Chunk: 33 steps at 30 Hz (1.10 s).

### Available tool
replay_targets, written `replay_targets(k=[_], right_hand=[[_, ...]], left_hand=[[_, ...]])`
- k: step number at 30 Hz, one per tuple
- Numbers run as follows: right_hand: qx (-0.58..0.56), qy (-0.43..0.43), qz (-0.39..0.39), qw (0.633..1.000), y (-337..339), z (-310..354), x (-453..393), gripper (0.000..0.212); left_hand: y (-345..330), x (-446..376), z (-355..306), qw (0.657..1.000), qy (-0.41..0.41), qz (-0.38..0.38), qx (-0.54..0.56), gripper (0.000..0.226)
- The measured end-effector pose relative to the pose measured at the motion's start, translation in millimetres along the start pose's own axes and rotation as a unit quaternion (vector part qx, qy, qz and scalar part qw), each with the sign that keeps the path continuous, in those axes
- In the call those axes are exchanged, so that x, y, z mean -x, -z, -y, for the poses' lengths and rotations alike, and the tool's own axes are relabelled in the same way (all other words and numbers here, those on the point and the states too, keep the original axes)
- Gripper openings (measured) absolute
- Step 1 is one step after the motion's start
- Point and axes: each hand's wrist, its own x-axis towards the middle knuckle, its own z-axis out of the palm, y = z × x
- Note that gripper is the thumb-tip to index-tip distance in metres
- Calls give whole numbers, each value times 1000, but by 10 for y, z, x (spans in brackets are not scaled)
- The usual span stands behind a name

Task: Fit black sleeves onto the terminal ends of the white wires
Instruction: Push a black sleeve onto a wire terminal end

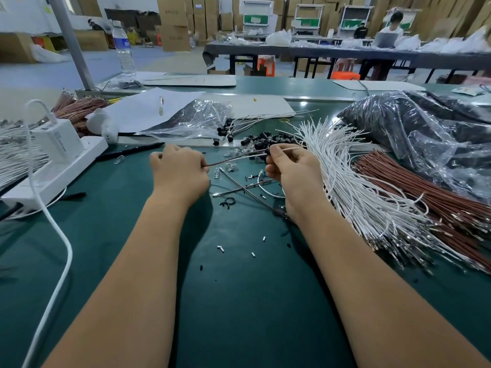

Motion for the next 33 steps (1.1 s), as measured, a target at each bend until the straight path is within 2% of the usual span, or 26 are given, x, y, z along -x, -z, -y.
replay_targets(k=[2,4,7,8,10,13,17,21,24,28,33], right_hand=[[42,20,36,998,-23,-2,13,10],[70,23,83,994,-61,-9,33,11],[92,28,112,989,-102,-38,47,11],[97,27,109,989,-100,-45,37,8],[107,9,111,988,-93,-56,17,4],[121,-10,118,986,-101,-71,2,6],[84,-36,57,994,-16,-41,-50,12],[43,-58,39,997,34,-22,-63,11],[54,-51,63,995,6,-35,-30,6],[75,-39,102,991,-42,-53,13,2],[110,-21,58,992,-56,-64,10,10]], left_hand=[[12,31,-96,997,-62,1,53,38],[29,82,-231,977,-139,13,162,43],[13,145,-367,946,-175,24,271,14],[-3,135,-376,946,-169,25,274,8],[-24,105,-362,948,-156,52,272,21],[-10,83,-295,946,-143,82,280,22],[-9,40,-127,960,-108,106,235,24],[-22,34,-90,982,-85,83,149,14],[-41,68,-188,990,-114,30,71,16],[-57,126,-368,967,-185,13,176,15],[-110,116,-379,959,-133,29,247,17]])
